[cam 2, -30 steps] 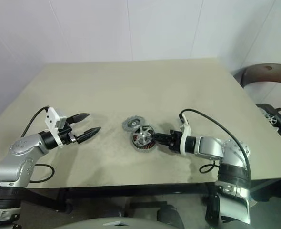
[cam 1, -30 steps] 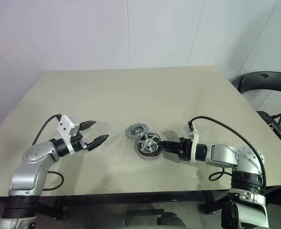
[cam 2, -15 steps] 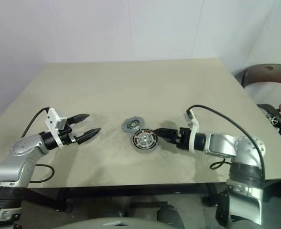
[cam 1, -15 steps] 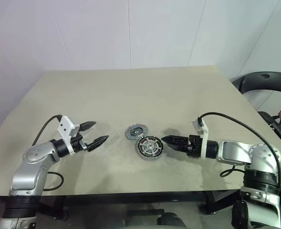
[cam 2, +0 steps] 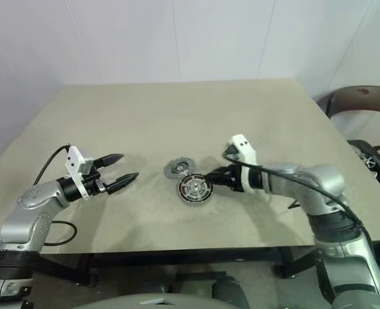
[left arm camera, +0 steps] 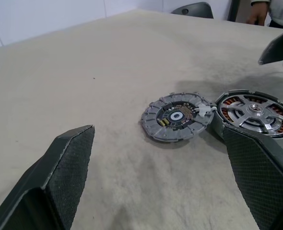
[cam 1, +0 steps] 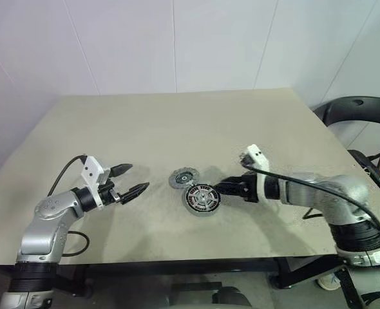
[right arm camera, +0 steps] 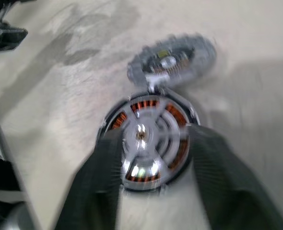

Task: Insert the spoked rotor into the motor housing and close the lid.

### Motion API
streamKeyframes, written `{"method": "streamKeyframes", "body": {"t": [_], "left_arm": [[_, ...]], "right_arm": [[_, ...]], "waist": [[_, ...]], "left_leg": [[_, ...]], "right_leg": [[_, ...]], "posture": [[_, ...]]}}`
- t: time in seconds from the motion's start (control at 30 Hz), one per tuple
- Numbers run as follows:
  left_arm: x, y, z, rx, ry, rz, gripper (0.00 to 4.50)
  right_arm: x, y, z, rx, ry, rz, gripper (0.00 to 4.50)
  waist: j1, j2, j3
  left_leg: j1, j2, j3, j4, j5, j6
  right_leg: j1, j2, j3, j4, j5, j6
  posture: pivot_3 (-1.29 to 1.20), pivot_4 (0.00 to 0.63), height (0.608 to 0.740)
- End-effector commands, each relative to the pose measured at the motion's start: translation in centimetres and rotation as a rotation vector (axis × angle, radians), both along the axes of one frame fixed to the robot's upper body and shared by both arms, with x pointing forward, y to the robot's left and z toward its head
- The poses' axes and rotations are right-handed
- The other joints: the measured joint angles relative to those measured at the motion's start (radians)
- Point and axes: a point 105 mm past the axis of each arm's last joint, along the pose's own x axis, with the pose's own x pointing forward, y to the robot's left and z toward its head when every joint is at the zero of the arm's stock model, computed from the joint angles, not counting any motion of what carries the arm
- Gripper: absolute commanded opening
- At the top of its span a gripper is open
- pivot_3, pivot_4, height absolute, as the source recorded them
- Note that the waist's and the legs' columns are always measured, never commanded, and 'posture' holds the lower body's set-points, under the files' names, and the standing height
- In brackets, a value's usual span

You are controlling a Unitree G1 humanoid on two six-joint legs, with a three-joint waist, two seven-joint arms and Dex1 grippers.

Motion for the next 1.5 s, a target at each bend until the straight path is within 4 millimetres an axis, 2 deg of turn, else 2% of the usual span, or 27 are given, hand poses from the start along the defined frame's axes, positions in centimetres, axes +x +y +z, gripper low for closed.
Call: {"method": "streamKeyframes", "body": {"t": [0.03,0.1,0.13,0.43,0.53,0.57,0.67,0.83,0.93,1.03,1.17,1.4,1.5], "left_arm": [[0.1,-0.1,0.9,0.0,-0.039,0.0,4.5],[0.0,-0.2,0.9,-0.002,-0.038,0.003,4.5],[-0.1,-0.2,0.9,-0.002,-0.039,0.004,4.5],[-0.3,-0.8,1.2,-0.013,-0.044,0.003,4.5],[-0.3,-1.0,1.4,-0.015,-0.044,0.003,4.5],[-0.4,-1.0,1.4,-0.015,-0.044,0.003,4.5],[-0.4,-1.1,1.5,-0.017,-0.044,0.005,4.5],[-0.3,-1.1,1.5,-0.018,-0.044,0.004,4.5],[-0.2,-1.2,1.4,-0.022,-0.047,0.0,4.5],[-0.1,-1.2,1.2,-0.024,-0.047,0.001,4.5],[-0.4,-1.2,0.8,-0.023,-0.043,-0.001,4.5],[-0.7,-1.3,0.5,-0.018,-0.03,-0.015,4.5],[-1.4,-1.6,0.3,-0.051,0.015,-0.052,4.5]], "right_arm": [[0.8,1.2,1.1,-0.011,-0.163,0.08,0.8],[0.7,1.6,0.6,-0.022,-0.189,0.121,0.14],[0.7,1.6,0.4,-0.025,-0.191,0.131,0.03],[-0.1,1.3,-4.8,-0.147,-0.096,0.209,0.03],[-0.1,1.2,-5.4,-0.167,-0.097,0.218,0.03],[0.0,1.3,-5.2,-0.165,-0.108,0.223,0.03],[0.2,1.7,-3.0,-0.143,-0.178,0.27,0.03],[0.8,1.3,-0.3,-0.256,-0.326,0.399,0.03],[0.8,1.0,1.1,-0.319,-0.355,0.519,0.03],[0.9,0.5,0.9,-0.434,-0.385,0.637,0.85],[0.9,-0.4,0.3,-0.585,-0.426,0.789,2.2],[1.7,-0.7,-0.3,-0.782,-0.534,1.037,4.47],[2.2,-0.6,-0.1,-0.833,-0.594,1.102,4.47]], "waist": [[0.002,0.0,0.0],[0.003,0.0,0.0],[0.003,0.0,0.0],[0.003,-0.001,0.0],[0.003,-0.001,-0.001],[0.004,-0.001,-0.001],[0.004,-0.001,-0.001],[0.003,-0.001,0.0],[0.002,0.0,0.0],[0.002,-0.001,0.0],[0.003,-0.001,0.0],[0.0,-0.001,0.0],[0.002,-0.001,0.0]], "left_leg": [[0.0,0.0,0.0,0.0,0.0,0.0],[0.0,0.0,0.0,0.0,0.0,0.0],[0.0,0.0,0.0,0.0,0.0,0.0],[0.0,0.0,0.0,0.0,0.0,0.0],[0.001,-0.001,0.0,0.0,0.0,0.0],[0.002,-0.001,0.0,0.0,0.0,0.0],[0.002,-0.001,0.0,0.0,0.0,0.0],[0.001,-0.001,0.0,0.0,0.0,0.0],[0.0,-0.001,0.0,0.0,0.0,0.0],[0.001,0.0,0.0,-0.001,0.0,0.0],[0.0,-0.001,0.0,-0.001,0.0,0.0],[0.001,-0.001,0.0,-0.001,0.0,0.0],[0.001,-0.001,0.0,-0.001,0.001,-0.002]], "right_leg": [[0.0,0.0,0.0,0.0,0.0,0.0],[-0.001,0.0,0.0,0.0,0.0,0.0],[-0.001,0.0,0.0,0.0,0.0,0.0],[-0.001,0.0,0.0,0.0,0.0,0.0],[0.0,0.0,0.0,0.0,0.0,0.0],[0.001,0.0,0.0,0.0,0.0,0.0],[0.001,0.0,0.0,0.0,0.0,0.0],[-0.001,-0.001,0.0,0.0,0.0,0.0],[-0.001,-0.001,0.0,0.0,0.0,0.0],[-0.001,0.0,-0.001,-0.001,0.0,0.0],[-0.001,-0.001,-0.001,-0.002,0.0,0.0],[-0.001,0.0,-0.001,-0.001,0.0,0.0],[-0.001,-0.001,-0.001,-0.002,0.0,0.0]], "posture": [[0.0,0.0,0.74],[0.0,0.0,0.74],[0.0,0.0,0.74],[0.0,0.0,0.74],[0.0,0.0,0.74],[0.0,0.0,0.74],[0.0,0.0,0.74],[0.0,0.0,0.74],[0.0,0.0,0.74],[0.0,0.0,0.74],[0.0,0.0,0.74],[0.0,0.0,0.74],[0.0,0.0,0.74]]}}
